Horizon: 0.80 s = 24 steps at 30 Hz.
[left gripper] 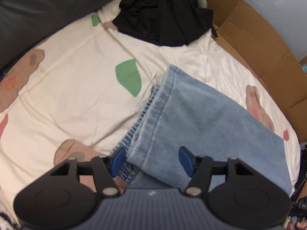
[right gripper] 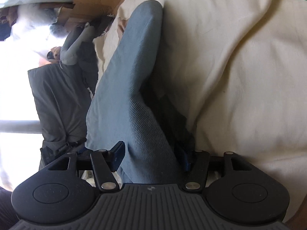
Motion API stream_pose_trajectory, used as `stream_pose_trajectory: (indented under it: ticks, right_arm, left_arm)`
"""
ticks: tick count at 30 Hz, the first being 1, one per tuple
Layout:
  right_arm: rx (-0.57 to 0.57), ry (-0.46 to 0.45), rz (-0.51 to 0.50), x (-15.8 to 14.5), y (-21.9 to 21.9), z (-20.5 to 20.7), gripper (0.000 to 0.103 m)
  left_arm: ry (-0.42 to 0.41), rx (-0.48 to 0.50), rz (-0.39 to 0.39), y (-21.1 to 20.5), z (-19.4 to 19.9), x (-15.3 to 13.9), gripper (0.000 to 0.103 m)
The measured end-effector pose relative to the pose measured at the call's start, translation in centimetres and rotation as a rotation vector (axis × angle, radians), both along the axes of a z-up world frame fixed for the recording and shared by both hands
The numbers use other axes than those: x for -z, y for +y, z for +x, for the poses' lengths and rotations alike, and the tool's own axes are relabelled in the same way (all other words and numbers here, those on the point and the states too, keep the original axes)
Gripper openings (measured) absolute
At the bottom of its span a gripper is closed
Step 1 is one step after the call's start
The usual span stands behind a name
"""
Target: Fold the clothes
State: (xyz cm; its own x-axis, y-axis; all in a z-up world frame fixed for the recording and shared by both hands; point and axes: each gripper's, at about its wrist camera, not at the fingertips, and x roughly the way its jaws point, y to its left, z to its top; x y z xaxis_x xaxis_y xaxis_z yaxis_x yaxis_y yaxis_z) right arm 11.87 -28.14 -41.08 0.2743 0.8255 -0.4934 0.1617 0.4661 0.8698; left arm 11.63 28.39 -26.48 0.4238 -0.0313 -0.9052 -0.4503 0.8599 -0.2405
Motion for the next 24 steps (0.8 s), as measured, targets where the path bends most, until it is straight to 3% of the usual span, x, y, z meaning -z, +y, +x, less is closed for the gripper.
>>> stream_pose_trajectory:
  ticks: [3,5,11,16,21,24]
  right_arm:
    - [0.01,0.001,-0.002,-0.2,0.0,-0.8,0.045]
    - [0.017,0.017,0.047,-0.2,-0.7,-1.3,0.027]
    - [0.026,0.019,0.104,-2.1,-1.3,-2.7,0.025]
    - [0.069,0.077,0.065,-0.2,-1.7,-3.5,0.03]
    - [0.126,0.063,0.064,-0.3,-1.1,-3.8,0.03]
    - [0.161,0.055,0.063,-0.4,-0.7,-4.0,0.019]
  left_arm:
    - [-0.013,0.011,0.016,-0.2,0.3,-0.7,0.064]
    - [-0.028,0.023,0.032,-0.5,0.6,-1.2,0.064]
    - [-0.058,0.062,0.062,-1.7,1.3,-2.2,0.064]
    - [-0.058,0.106,0.063,-3.0,2.1,-2.0,0.064]
    - [-0.033,0.147,0.036,-4.6,3.1,-0.8,0.064]
    - [-0.018,0.203,0.018,-6.2,3.6,0.0,0.064]
